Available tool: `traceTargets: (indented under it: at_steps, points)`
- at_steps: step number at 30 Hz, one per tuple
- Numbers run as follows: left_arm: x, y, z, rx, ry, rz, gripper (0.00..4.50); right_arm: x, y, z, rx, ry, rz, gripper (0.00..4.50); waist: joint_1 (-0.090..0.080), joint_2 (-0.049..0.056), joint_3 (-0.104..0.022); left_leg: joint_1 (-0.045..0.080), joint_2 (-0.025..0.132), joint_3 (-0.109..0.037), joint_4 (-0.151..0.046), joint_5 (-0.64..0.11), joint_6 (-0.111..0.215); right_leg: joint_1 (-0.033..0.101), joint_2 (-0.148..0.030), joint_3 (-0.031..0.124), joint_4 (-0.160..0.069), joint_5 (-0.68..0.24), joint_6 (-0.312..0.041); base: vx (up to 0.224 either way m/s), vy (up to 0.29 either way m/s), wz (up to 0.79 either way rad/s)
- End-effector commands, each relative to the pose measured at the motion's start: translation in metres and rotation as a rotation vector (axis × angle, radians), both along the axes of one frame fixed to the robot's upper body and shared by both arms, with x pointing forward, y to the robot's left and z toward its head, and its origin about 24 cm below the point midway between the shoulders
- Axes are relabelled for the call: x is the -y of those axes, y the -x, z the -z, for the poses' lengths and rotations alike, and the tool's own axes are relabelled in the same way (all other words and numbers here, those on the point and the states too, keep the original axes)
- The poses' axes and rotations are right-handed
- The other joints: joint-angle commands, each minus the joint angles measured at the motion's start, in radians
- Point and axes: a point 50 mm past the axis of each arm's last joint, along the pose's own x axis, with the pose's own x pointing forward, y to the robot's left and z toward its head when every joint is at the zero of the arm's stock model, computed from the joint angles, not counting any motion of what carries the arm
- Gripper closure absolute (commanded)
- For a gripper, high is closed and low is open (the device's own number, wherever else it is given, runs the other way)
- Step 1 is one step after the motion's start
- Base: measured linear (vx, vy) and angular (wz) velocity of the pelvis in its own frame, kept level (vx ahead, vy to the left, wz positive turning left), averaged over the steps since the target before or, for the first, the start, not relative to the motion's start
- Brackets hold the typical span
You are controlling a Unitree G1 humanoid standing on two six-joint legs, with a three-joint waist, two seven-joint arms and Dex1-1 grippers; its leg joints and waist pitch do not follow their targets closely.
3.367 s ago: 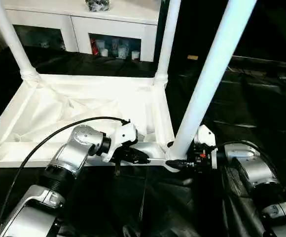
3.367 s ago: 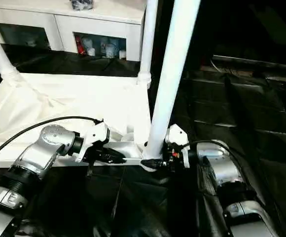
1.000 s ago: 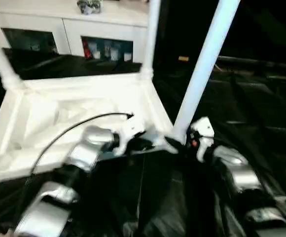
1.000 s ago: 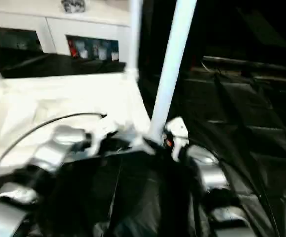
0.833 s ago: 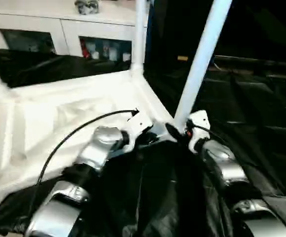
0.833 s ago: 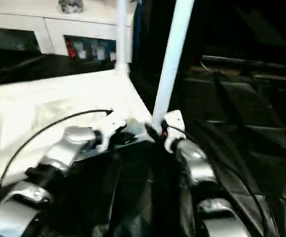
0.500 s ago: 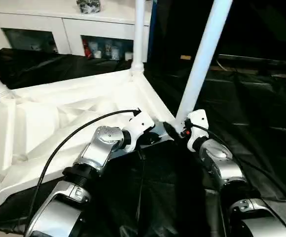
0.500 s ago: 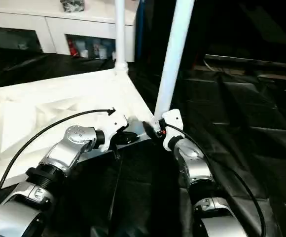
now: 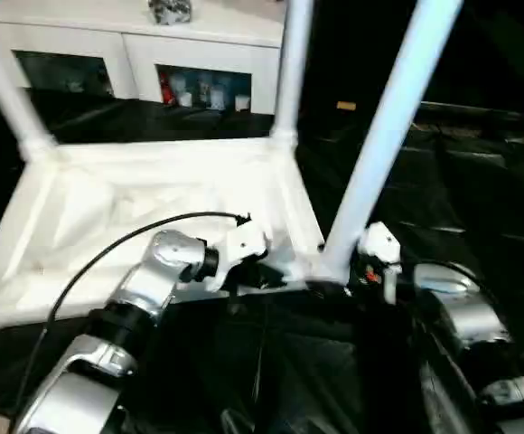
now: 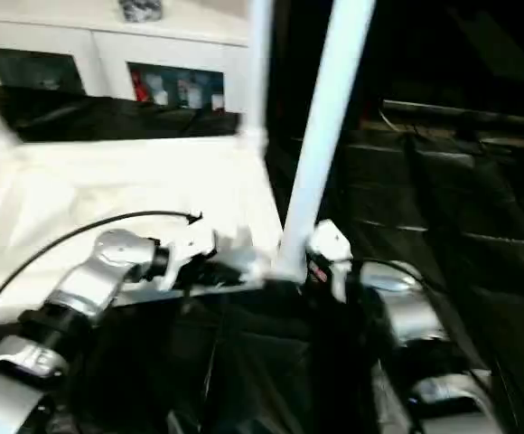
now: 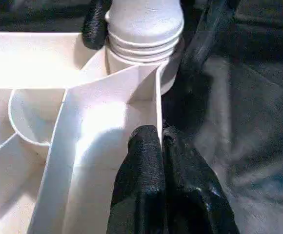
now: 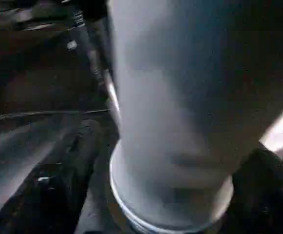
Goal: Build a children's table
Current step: Rotate leg to tighten
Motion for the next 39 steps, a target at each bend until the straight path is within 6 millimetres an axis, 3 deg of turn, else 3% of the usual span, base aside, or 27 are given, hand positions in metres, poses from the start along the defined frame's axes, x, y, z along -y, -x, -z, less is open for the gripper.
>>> traceTargets:
  at_steps: [1,7,15,17,19,20,23,24,25,29,32,35,39]
  points:
    - [0.015,-0.002,-0.016,0.063,0.025,0.081,4.5,-0.013,0.012,0.012,-0.085,0.029,-0.128,1.03,0.001,-0.005,-0.053,0.008,0.073,-0.029,-0.07,-0.177,0.076,0.039,-0.104,0.059,-0.079,-0.206,-0.228,0.0,0.0,0.0]
    - [0.008,-0.004,-0.018,0.063,0.015,0.088,4.5,-0.017,0.016,0.013,-0.111,0.034,-0.168,1.59,0.004,-0.002,-0.056,0.007,0.072,-0.029,-0.069,-0.155,0.072,0.039,-0.103,0.058,-0.071,-0.144,-0.24,0.0,0.0,0.0]
    - [0.015,-0.008,-0.015,0.083,0.031,0.006,4.5,-0.027,0.017,0.02,-0.123,-0.042,-0.063,1.78,0.004,0.002,-0.053,0.01,0.073,-0.032,-0.074,-0.196,0.05,0.038,-0.104,0.058,-0.078,-0.191,-0.234,0.0,0.0,0.0]
    - [0.022,-0.011,-0.014,0.09,0.04,-0.064,4.5,-0.03,0.011,0.023,-0.111,-0.065,0.075,1.78,0.0,0.0,-0.047,0.019,0.072,-0.033,-0.078,-0.244,0.028,0.03,-0.109,0.06,-0.091,-0.29,-0.217,0.0,0.0,0.0]
    - [0.024,-0.012,-0.014,0.091,0.046,-0.087,4.5,-0.031,0.009,0.025,-0.107,-0.069,0.132,1.78,-0.002,-0.003,-0.046,0.016,0.07,-0.037,-0.081,-0.264,0.019,0.032,-0.111,0.061,-0.099,-0.369,-0.189,0.0,0.0,0.0]
    - [0.033,-0.015,-0.014,0.103,0.056,-0.146,4.5,-0.034,0.001,0.033,-0.093,-0.047,0.296,1.78,-0.006,-0.003,-0.045,0.018,0.071,-0.039,-0.083,-0.271,0.007,0.027,-0.111,0.061,-0.101,-0.393,-0.18,0.0,0.0,0.0]
    - [0.045,-0.018,-0.011,0.119,0.058,-0.208,4.5,-0.041,-0.008,0.041,-0.092,-0.027,0.468,1.78,-0.02,-0.001,-0.045,0.013,0.069,-0.046,-0.088,-0.293,-0.014,0.029,-0.112,0.058,-0.104,-0.424,-0.163,0.0,0.0,0.0]
    - [0.05,-0.018,-0.01,0.125,0.055,-0.229,4.5,-0.045,-0.01,0.043,-0.094,-0.027,0.512,1.78,-0.023,0.004,-0.045,0.015,0.069,-0.046,-0.088,-0.295,-0.019,0.026,-0.112,0.059,-0.103,-0.42,-0.163,0.0,0.0,0.0]
    - [0.055,-0.018,-0.008,0.131,0.05,-0.247,4.5,-0.051,-0.012,0.044,-0.092,-0.024,0.562,1.78,-0.026,0.001,-0.045,0.014,0.068,-0.047,-0.087,-0.299,-0.02,0.028,-0.112,0.059,-0.105,-0.415,-0.163,0.0,0.0,0.0]
    - [0.066,-0.018,-0.006,0.146,0.038,-0.268,4.5,-0.072,-0.021,0.04,-0.051,-0.033,0.638,1.79,-0.03,0.008,-0.048,0.014,0.065,-0.044,-0.086,-0.299,-0.014,0.026,-0.109,0.062,-0.103,-0.366,-0.171,0.0,0.0,0.0]
    - [0.067,-0.017,-0.006,0.154,0.034,-0.266,4.5,-0.079,-0.023,0.037,-0.035,-0.038,0.632,1.08,-0.031,0.009,-0.048,0.014,0.065,-0.041,-0.085,-0.294,-0.006,0.025,-0.106,0.063,-0.102,-0.341,-0.173,0.0,0.0,0.0]
    - [0.065,-0.018,-0.007,0.165,0.029,-0.247,4.5,-0.082,-0.025,0.034,-0.033,-0.048,0.61,0.82,-0.03,0.013,-0.052,0.011,0.065,-0.038,-0.083,-0.263,0.007,0.03,-0.104,0.064,-0.094,-0.264,-0.193,0.0,0.0,0.0]
    - [0.055,-0.015,-0.008,0.161,0.029,-0.186,4.5,-0.072,-0.024,0.029,0.006,-0.033,0.53,0.54,-0.029,0.008,-0.055,0.005,0.067,-0.038,-0.082,-0.227,0.026,0.037,-0.105,0.063,-0.084,-0.199,-0.201,0.0,0.0,0.0]
